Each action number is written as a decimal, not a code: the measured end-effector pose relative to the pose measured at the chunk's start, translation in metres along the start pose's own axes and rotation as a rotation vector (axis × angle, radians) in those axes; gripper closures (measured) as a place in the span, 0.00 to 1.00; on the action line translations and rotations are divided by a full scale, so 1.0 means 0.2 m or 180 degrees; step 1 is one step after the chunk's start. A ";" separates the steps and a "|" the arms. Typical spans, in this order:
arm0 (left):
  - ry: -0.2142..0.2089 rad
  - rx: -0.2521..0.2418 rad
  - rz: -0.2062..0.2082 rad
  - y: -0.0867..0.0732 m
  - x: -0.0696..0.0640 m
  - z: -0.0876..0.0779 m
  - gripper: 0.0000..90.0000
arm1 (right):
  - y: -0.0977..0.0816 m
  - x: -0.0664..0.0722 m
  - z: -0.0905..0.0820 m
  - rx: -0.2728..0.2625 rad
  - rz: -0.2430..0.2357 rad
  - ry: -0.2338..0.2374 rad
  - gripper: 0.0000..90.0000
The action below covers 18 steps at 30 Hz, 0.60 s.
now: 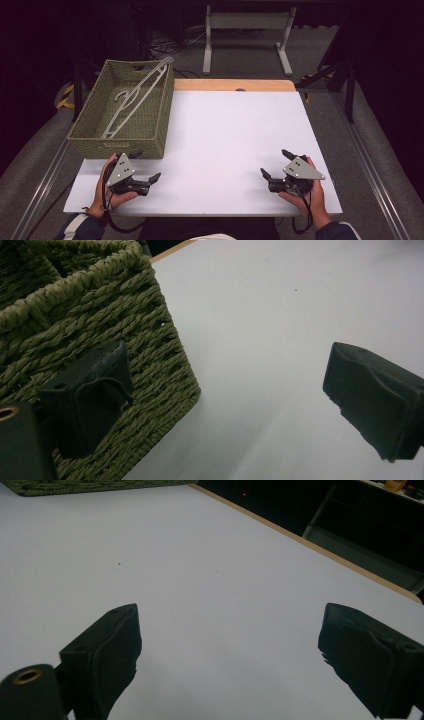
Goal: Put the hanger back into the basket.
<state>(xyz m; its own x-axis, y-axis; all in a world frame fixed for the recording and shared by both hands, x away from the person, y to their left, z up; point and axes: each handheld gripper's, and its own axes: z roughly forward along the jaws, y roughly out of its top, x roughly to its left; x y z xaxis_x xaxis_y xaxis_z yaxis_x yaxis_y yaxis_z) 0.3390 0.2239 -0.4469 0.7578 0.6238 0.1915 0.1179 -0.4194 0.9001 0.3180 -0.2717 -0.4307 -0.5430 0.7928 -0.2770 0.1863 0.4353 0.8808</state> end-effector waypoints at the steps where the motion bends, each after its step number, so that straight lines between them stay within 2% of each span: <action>1: -0.0014 0.0001 -0.0031 0.00 0.00 0.00 0.07 | 0.00 0.00 0.00 0.0005 0.0012 0.0002 0.12; 5: -0.0029 0.0010 -0.0006 0.01 0.00 0.00 0.07 | -0.01 0.00 0.01 0.0033 -0.0004 -0.0018 0.12; 13: -0.0038 0.0000 -0.0069 0.00 0.02 0.01 0.07 | -0.02 -0.04 0.01 0.0044 0.0086 -0.0070 0.12; 18: -0.0061 0.0060 -0.0079 -0.02 0.04 0.01 0.07 | -0.04 -0.06 0.03 0.0108 0.0111 -0.0079 0.12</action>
<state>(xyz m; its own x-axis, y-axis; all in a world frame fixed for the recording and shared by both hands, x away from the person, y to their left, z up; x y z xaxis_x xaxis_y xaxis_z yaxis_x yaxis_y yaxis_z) 0.3461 0.2278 -0.4495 0.7666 0.6215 0.1614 0.1487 -0.4164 0.8969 0.3278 -0.2810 -0.4368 -0.5153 0.8178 -0.2562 0.2326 0.4211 0.8767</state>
